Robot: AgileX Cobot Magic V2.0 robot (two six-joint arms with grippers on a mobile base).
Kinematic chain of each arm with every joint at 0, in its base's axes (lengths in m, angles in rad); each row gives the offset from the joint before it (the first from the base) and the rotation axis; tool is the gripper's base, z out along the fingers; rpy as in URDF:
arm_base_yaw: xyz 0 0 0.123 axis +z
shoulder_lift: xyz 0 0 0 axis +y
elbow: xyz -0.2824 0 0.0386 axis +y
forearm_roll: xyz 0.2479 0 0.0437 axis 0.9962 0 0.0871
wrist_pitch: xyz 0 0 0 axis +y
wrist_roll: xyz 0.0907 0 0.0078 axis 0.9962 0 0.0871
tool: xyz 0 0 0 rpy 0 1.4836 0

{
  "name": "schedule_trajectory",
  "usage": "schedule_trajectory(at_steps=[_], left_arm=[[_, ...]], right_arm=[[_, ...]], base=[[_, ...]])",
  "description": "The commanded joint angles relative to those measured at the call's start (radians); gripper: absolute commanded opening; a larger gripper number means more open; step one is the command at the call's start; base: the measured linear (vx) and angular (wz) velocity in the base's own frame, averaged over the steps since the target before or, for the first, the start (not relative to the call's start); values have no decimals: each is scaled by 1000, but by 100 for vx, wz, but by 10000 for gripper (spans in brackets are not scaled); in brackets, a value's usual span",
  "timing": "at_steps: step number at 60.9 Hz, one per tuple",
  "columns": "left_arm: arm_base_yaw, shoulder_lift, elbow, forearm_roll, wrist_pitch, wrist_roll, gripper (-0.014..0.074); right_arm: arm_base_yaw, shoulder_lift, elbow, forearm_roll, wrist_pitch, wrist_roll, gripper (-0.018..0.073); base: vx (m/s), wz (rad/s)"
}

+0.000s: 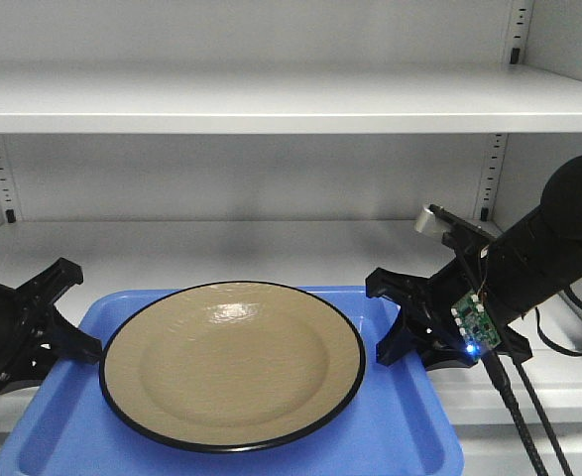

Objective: Place disk in tray to left cabinet
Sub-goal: 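Move the tray with both grippers toward the cabinet shelf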

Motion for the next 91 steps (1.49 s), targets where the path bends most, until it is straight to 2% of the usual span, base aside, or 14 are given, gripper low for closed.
schedule_trajectory(at_steps=[1, 83, 91], left_arm=[[-35, -45, -36, -231, 20, -23, 0], [-35, -45, -36, -230, 19, -23, 0], [-35, -45, -35, -226, -18, -23, 0]], right_arm=[[27, -54, -40, 211, -31, -12, -3], [27, -54, -40, 214, -35, -12, -3], [27, -54, -40, 214, -46, -12, -3]], base=[[18, -5], [7, -3], [0, 0]])
